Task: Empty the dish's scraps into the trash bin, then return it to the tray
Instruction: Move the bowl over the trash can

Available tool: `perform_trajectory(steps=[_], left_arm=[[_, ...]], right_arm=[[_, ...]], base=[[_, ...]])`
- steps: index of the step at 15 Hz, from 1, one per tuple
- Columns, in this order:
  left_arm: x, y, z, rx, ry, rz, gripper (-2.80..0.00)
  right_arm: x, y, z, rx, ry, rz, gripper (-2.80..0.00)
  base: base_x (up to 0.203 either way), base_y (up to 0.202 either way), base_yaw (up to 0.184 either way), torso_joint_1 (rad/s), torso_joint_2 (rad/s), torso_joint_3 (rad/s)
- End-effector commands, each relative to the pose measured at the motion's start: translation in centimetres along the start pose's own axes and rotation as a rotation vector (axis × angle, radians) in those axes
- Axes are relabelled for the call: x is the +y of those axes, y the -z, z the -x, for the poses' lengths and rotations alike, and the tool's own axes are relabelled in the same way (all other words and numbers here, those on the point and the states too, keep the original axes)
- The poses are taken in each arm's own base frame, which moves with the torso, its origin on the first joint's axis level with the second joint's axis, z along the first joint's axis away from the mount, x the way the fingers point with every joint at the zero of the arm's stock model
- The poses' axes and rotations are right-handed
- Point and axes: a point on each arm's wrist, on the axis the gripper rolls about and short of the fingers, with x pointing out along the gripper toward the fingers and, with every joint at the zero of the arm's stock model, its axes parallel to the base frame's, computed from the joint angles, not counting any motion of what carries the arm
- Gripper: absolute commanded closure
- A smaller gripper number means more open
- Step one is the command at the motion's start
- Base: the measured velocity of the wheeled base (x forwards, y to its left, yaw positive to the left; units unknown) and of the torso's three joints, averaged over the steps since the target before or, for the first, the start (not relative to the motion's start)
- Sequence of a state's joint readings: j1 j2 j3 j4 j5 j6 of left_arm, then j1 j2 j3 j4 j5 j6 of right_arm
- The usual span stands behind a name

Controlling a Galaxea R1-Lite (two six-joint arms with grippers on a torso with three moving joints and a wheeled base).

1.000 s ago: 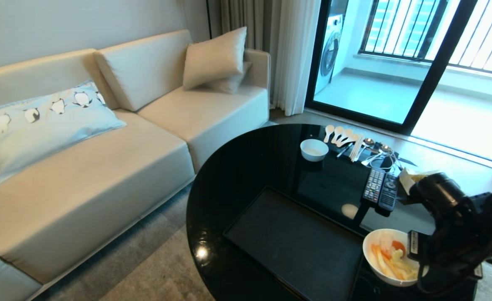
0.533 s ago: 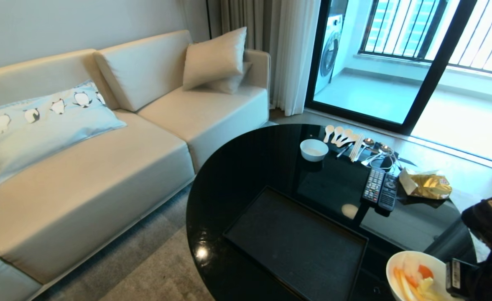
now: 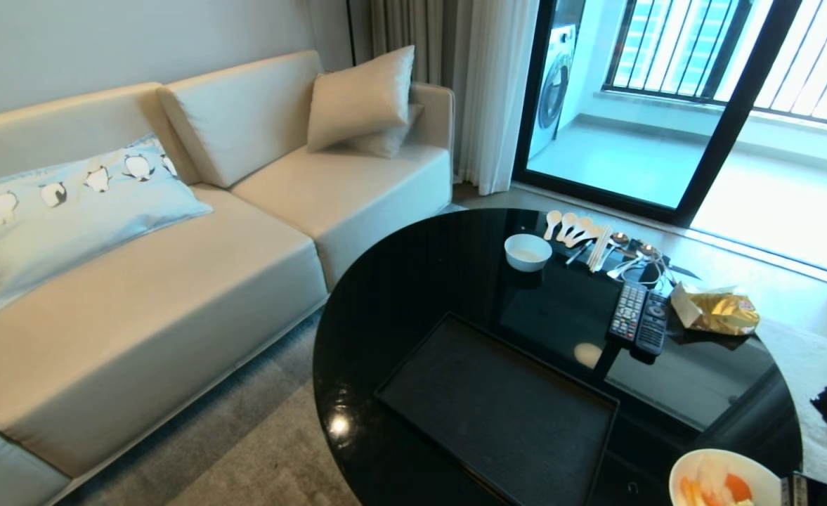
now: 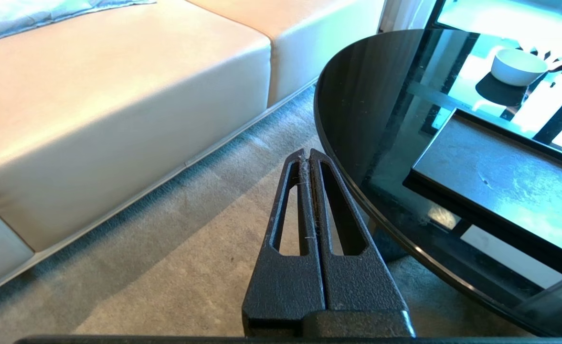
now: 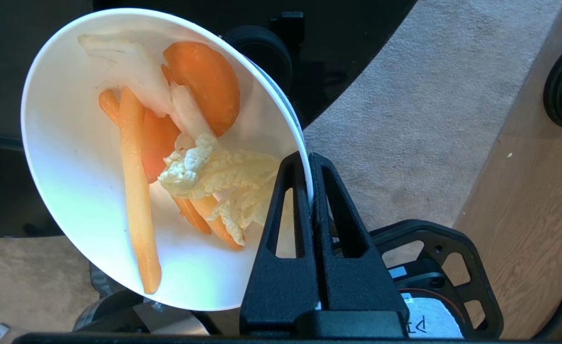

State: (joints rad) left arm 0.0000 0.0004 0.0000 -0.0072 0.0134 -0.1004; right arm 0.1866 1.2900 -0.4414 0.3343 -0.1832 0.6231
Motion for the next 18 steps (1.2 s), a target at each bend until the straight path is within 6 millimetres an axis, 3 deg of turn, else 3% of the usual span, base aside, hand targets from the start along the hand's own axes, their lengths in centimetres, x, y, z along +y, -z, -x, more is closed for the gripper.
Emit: perform_trajectory(steps=[1, 9, 16, 18], left_arm=[[0.0, 0.0, 0.0, -0.001, 0.0, 0.001, 0.0], [0.0, 0.0, 0.0, -0.001, 0.0, 0.001, 0.0], [0.0, 0.0, 0.0, -0.001, 0.0, 0.001, 0.0], [0.0, 0.0, 0.0, -0.001, 0.0, 0.001, 0.0]], right_arm=[[-0.4, 0.5, 0.4, -0.011, -0.011, -0.007, 0.0], [-1.4, 1.8, 0.8, -0.009, -0.008, -0.005, 0.0], [-1.4, 1.8, 0.9, -0.014, -0.012, -0.003, 0.0], [-1.4, 1.8, 0.9, -0.014, -0.012, -0.003, 0.0]], base=[[0.0, 0.0, 0.0, 0.0, 0.0, 0.0], [0.0, 0.0, 0.0, 0.0, 0.0, 0.0], [0.0, 0.0, 0.0, 0.0, 0.0, 0.0], [-0.148, 0.0, 0.001, 0.005, 0.0, 0.001]])
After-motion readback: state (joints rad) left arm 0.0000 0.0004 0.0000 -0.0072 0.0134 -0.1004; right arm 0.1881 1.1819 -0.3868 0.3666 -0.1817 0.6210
